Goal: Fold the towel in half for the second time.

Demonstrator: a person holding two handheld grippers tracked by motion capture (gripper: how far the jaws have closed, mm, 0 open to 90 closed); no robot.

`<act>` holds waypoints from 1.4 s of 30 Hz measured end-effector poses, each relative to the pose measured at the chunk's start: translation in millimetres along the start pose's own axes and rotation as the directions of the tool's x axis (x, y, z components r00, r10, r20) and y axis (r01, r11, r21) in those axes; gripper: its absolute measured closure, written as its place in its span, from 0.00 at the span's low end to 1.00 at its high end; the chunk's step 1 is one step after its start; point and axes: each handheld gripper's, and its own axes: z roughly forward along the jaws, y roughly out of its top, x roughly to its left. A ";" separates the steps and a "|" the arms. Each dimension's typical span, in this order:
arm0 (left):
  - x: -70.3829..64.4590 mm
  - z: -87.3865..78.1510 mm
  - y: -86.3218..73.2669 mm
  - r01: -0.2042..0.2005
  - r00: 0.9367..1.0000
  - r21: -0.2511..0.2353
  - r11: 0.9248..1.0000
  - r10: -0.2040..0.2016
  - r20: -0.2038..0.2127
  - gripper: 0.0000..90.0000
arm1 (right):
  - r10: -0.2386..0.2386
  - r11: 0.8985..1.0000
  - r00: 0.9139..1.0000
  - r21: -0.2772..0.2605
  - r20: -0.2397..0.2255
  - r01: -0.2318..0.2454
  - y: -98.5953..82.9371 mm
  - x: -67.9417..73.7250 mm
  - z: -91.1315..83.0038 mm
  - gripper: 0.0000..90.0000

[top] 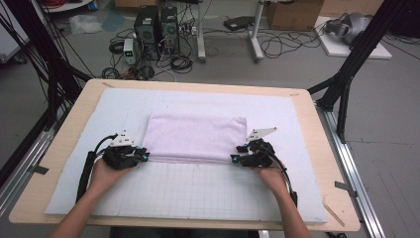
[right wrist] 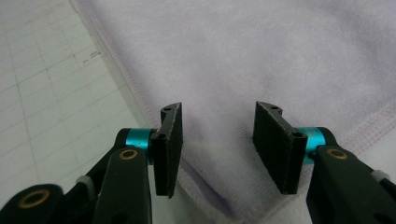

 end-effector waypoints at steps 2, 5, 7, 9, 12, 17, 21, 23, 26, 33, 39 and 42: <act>-0.2 -0.1 0.3 -0.004 1.000 -0.001 1.000 0.004 0.001 0.80 | -0.002 1.000 1.000 0.001 0.001 0.002 -0.9 1.1 -0.7 0.57; 0.2 -4.4 1.3 0.015 1.000 -0.028 0.999 -0.015 0.003 0.74 | -0.003 1.000 1.000 -0.013 0.004 0.003 -2.3 2.7 -2.8 0.55; 0.7 -7.6 1.8 0.029 1.000 -0.053 0.998 -0.029 0.006 0.70 | 0.003 1.000 1.000 -0.014 0.000 -0.003 -3.3 3.4 -4.0 0.52; 1.0 -10.7 1.1 0.038 0.999 -0.075 0.996 -0.038 0.009 0.67 | 0.004 1.000 1.000 -0.024 -0.001 -0.004 -2.6 5.1 -6.8 0.50; -0.3 -14.4 -1.4 0.048 0.999 -0.089 0.995 -0.046 0.017 0.61 | -0.009 0.998 1.000 -0.056 0.018 0.010 -0.1 9.8 -12.2 0.45; -5.1 -25.1 -2.0 0.057 0.998 -0.119 0.991 -0.058 0.002 0.49 | -0.005 0.998 0.998 -0.061 0.067 0.009 0.7 15.9 -17.9 0.32; -8.7 -34.7 -4.3 0.063 0.998 -0.136 0.989 -0.063 0.000 0.40 | 0.006 0.998 0.997 -0.069 0.074 -0.001 1.2 20.9 -22.1 0.23; -9.8 -38.5 -7.1 0.067 0.998 -0.135 0.989 -0.067 -0.002 0.36 | 0.006 0.997 0.996 -0.076 0.085 0.000 0.3 23.7 -24.2 0.20; -10.4 -42.0 -9.7 0.076 0.997 -0.126 0.989 -0.077 -0.004 0.31 | 0.003 0.996 0.996 -0.091 0.092 0.005 -5.1 28.2 -27.6 0.18; -16.4 -49.5 -12.6 0.067 0.998 -0.130 0.989 -0.069 -0.013 0.24 | 0.015 0.992 0.995 -0.127 0.098 -0.002 -11.2 35.0 -38.2 0.14; -17.6 -52.5 -15.5 0.070 0.997 -0.122 0.990 -0.073 -0.020 0.20 | 0.026 0.990 0.995 -0.141 0.099 -0.012 -15.5 36.5 -43.1 0.13; -18.7 -55.2 -16.9 0.068 0.997 -0.127 0.990 -0.071 -0.022 0.20 | 0.024 0.988 0.995 -0.154 0.101 -0.008 -17.6 38.8 -46.7 0.13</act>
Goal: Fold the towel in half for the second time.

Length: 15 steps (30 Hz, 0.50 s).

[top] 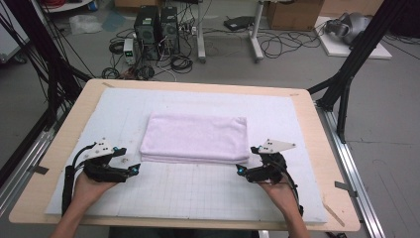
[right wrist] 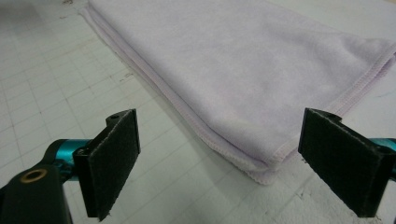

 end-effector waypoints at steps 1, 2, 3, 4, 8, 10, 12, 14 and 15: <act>-0.6 -1.0 -0.5 0.000 1.000 -0.001 1.000 0.000 -0.001 0.19 | 0.003 1.000 1.000 -0.006 -0.001 -0.003 -0.6 0.2 -1.4 0.13; -1.2 -2.0 -1.0 0.000 1.000 -0.002 1.000 0.000 -0.003 0.19 | 0.008 1.000 1.000 -0.012 -0.006 -0.008 -1.2 0.2 -2.7 0.13; -1.4 -3.2 -1.3 -0.003 1.000 0.000 1.000 0.003 -0.005 0.19 | 0.015 1.000 1.000 -0.018 -0.012 -0.015 -1.7 0.5 -4.0 0.13; -2.1 -4.5 -1.6 0.000 1.000 -0.004 1.000 0.000 -0.007 0.19 | 0.012 1.000 1.000 -0.023 -0.009 -0.013 -2.1 0.6 -5.1 0.13; -4.1 -9.7 -3.2 -0.002 1.000 -0.013 1.000 0.001 -0.010 0.19 | 0.014 1.000 1.000 -0.027 -0.008 -0.014 -4.7 2.4 -8.9 0.13; -4.9 -11.3 -4.4 -0.002 1.000 -0.014 1.000 0.002 -0.013 0.19 | 0.020 0.999 1.000 -0.029 -0.012 -0.021 -6.2 3.0 -10.7 0.13; -5.0 -12.6 -5.9 0.002 1.000 -0.011 1.000 -0.002 -0.012 0.18 | 0.021 0.999 1.000 -0.033 -0.012 -0.021 -7.5 3.4 -12.6 0.13; -5.2 -14.2 -7.2 0.004 1.000 -0.008 1.000 -0.004 -0.011 0.18 | 0.023 0.999 1.000 -0.036 -0.010 -0.023 -8.5 4.3 -15.0 0.13; -5.6 -15.1 -7.9 0.004 1.000 -0.008 1.000 -0.004 -0.012 0.18 | 0.021 0.999 1.000 -0.039 -0.009 -0.021 -9.1 4.7 -16.3 0.13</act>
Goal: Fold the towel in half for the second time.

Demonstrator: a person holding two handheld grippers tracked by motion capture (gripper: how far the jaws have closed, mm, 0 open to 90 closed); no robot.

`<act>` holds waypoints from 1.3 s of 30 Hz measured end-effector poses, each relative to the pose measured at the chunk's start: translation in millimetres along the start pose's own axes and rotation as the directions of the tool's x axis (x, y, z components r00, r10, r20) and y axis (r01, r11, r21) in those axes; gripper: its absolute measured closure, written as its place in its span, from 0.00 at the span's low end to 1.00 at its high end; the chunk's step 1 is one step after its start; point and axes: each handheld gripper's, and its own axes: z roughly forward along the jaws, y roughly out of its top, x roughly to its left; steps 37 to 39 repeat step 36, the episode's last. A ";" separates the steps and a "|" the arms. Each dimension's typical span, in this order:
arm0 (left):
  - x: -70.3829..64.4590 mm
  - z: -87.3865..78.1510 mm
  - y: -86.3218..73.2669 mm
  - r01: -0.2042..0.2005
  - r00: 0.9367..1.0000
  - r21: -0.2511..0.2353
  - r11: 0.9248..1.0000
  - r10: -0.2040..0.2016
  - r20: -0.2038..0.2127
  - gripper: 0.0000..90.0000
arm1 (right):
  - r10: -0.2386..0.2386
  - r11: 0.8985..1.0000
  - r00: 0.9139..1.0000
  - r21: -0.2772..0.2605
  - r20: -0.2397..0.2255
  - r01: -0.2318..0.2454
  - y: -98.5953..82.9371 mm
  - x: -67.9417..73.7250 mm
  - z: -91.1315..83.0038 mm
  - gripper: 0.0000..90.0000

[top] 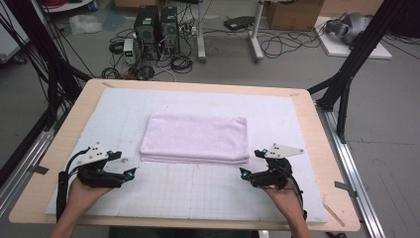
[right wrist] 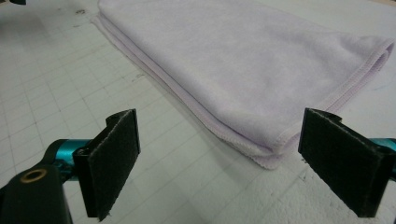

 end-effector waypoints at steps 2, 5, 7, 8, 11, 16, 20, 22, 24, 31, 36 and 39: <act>-0.7 -1.3 -1.1 -0.001 1.000 -0.001 1.000 0.001 0.001 0.18 | 0.001 1.000 1.000 0.001 0.004 -0.001 -1.4 1.2 -2.7 0.13; -0.7 -3.0 -2.3 0.000 1.000 -0.003 1.000 0.000 -0.003 0.18 | 0.005 1.000 1.000 0.002 0.009 -0.005 -4.1 2.9 -6.3 0.13; -0.7 -4.4 -3.2 0.003 1.000 -0.007 1.000 -0.003 -0.006 0.18 | 0.002 1.000 1.000 -0.004 0.012 -0.002 -6.2 4.2 -9.5 0.13; -0.7 -5.0 -3.5 0.003 1.000 -0.005 1.000 -0.003 -0.005 0.18 | 0.001 1.000 1.000 -0.007 0.013 -0.001 -7.1 5.1 -11.5 0.13; -1.2 -6.9 -5.0 0.000 1.000 -0.005 1.000 0.000 -0.005 0.18 | 0.001 1.000 1.000 -0.012 0.019 0.000 -9.1 7.6 -15.5 0.13; -3.5 -9.7 -7.9 0.004 1.000 -0.003 1.000 -0.004 -0.003 0.18 | 0.007 1.000 1.000 -0.024 0.011 -0.007 -13.2 11.4 -20.3 0.13; -6.0 -13.0 -9.5 0.001 1.000 -0.004 1.000 -0.001 -0.001 0.18 | 0.007 1.000 1.000 -0.014 0.012 -0.007 -16.5 15.6 -23.3 0.13; -7.0 -14.1 -10.4 -0.003 1.000 -0.003 1.000 0.003 -0.001 0.18 | 0.003 1.000 1.000 -0.019 0.013 -0.003 -18.0 16.4 -25.1 0.13; -7.8 -14.6 -11.1 -0.004 1.000 -0.002 1.000 0.004 -0.003 0.18 | 0.005 1.000 1.000 -0.019 0.017 -0.004 -19.6 17.6 -26.7 0.13; -8.3 -13.3 -11.0 -0.006 1.000 -0.004 1.000 0.006 0.003 0.18 | -0.001 1.000 1.000 -0.009 0.014 0.001 -22.8 20.5 -27.3 0.13; -9.6 -9.2 -10.5 -0.011 1.000 0.002 1.000 0.011 0.006 0.18 | -0.005 1.000 1.000 -0.018 0.017 0.005 -23.0 19.6 -26.6 0.13; -9.6 -9.2 -10.5 -0.011 1.000 0.002 1.000 0.011 0.006 0.18 | -0.005 1.000 1.000 -0.018 0.017 0.005 -23.0 19.6 -26.6 0.13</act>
